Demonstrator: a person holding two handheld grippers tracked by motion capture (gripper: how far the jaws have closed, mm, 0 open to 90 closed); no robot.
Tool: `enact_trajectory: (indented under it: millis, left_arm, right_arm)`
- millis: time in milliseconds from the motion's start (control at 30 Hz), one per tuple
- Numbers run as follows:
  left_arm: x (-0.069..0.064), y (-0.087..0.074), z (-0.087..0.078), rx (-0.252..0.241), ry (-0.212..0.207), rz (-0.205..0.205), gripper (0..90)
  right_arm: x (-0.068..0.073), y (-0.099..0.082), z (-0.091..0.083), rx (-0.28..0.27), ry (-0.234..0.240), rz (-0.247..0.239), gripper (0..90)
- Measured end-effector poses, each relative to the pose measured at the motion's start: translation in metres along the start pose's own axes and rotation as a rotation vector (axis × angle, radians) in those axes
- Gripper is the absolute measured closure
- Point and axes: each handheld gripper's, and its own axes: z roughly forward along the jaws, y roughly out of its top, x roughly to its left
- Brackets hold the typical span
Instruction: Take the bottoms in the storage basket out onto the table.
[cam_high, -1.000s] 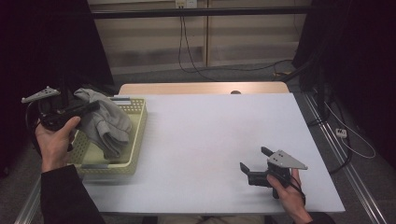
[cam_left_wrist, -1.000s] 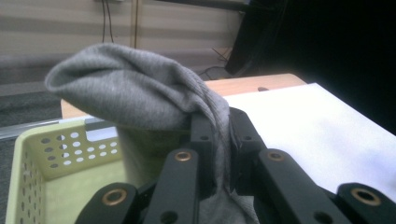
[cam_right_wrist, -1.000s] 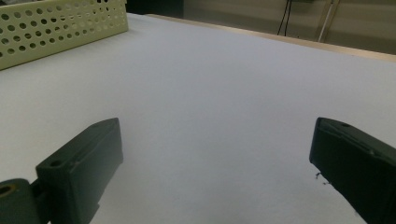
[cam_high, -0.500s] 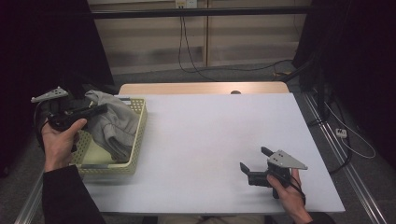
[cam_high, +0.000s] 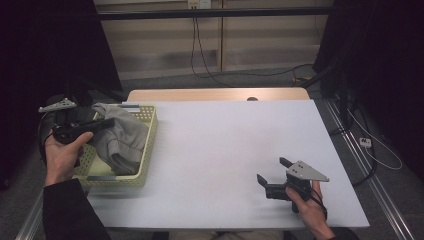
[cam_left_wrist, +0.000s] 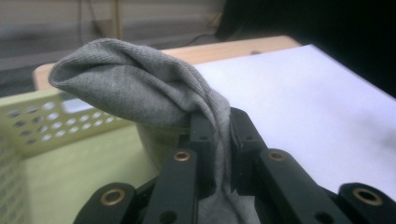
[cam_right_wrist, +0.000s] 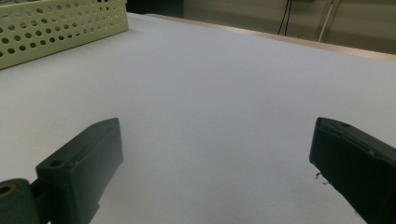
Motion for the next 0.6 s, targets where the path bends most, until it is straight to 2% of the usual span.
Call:
enact_trajectory:
  millis: [33,100,200,333,600]
  left_arm:
    - [0.001,-0.001,-0.001,0.007,0.016,0.002,82.0]
    - [0.000,-0.001,-0.002,0.028,0.077,0.005,81.9]
    - [-0.001,-0.001,-0.005,0.052,0.143,0.027,81.7]
    - [0.000,-0.003,-0.006,0.062,0.150,0.029,81.6]
    - [0.010,-0.010,-0.010,0.072,0.156,-0.003,81.5]
  right_arm:
    - [0.000,0.000,0.000,0.001,0.001,0.000,2.6]
    - [0.000,0.000,0.000,0.001,0.002,0.000,2.6]
    - [0.000,0.000,0.000,0.000,0.003,-0.002,2.6]
    - [0.000,0.000,0.000,0.001,0.001,0.001,2.6]
    - [0.000,0.000,0.000,-0.001,0.002,-0.001,2.6]
